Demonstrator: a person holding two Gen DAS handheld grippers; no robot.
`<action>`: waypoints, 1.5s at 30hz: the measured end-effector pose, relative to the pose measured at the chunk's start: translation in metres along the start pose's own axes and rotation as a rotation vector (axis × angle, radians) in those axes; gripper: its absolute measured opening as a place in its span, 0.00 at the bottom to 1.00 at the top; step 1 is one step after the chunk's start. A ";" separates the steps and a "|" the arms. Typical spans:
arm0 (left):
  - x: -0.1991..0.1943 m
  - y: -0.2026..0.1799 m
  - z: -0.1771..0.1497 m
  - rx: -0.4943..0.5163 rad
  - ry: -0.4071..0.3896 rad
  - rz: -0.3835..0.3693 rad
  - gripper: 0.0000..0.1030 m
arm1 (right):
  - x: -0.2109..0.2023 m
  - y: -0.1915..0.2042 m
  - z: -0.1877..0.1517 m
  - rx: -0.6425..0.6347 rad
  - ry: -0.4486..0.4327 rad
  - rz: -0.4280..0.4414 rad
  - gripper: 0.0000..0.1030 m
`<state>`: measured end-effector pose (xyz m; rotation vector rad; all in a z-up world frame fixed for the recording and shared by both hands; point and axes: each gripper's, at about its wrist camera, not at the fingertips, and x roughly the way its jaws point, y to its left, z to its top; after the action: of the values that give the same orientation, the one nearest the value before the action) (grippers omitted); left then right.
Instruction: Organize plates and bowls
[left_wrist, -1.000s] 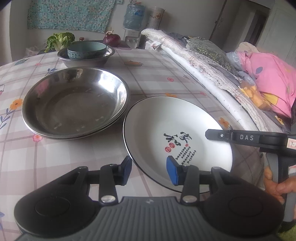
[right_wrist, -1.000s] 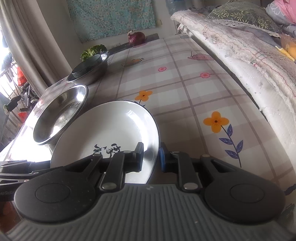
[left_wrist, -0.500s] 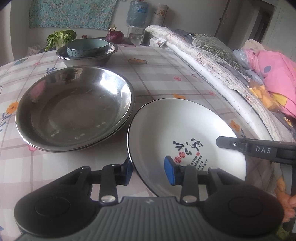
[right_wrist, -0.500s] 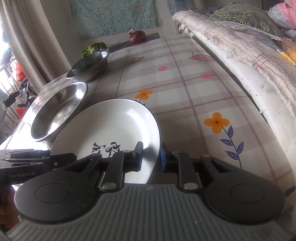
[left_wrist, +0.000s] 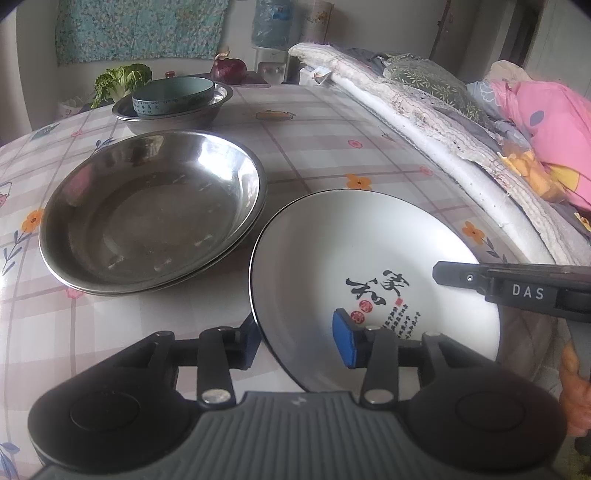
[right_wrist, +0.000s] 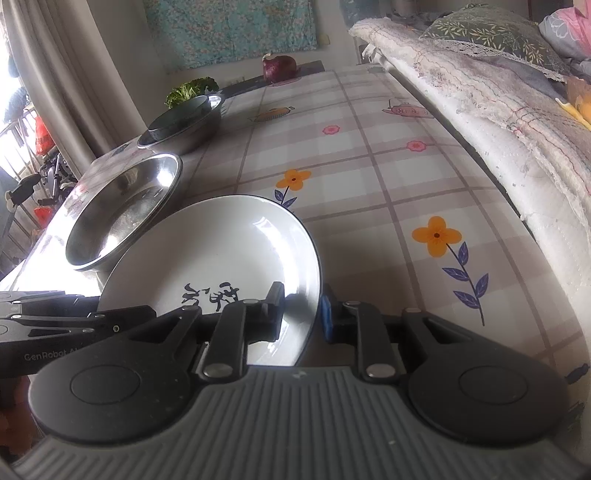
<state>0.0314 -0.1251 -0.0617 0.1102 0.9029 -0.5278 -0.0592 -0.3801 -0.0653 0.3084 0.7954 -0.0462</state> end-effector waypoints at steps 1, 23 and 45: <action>0.000 0.000 0.000 0.000 -0.003 0.002 0.42 | 0.001 0.001 -0.001 -0.003 -0.003 -0.002 0.21; -0.004 -0.003 0.004 -0.028 -0.023 0.020 0.42 | 0.000 0.011 0.001 -0.041 -0.009 -0.046 0.24; 0.004 0.002 0.003 -0.020 -0.004 -0.029 0.32 | 0.002 -0.001 0.003 -0.033 -0.024 -0.053 0.24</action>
<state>0.0370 -0.1259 -0.0631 0.0779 0.9071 -0.5451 -0.0560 -0.3823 -0.0644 0.2556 0.7799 -0.0863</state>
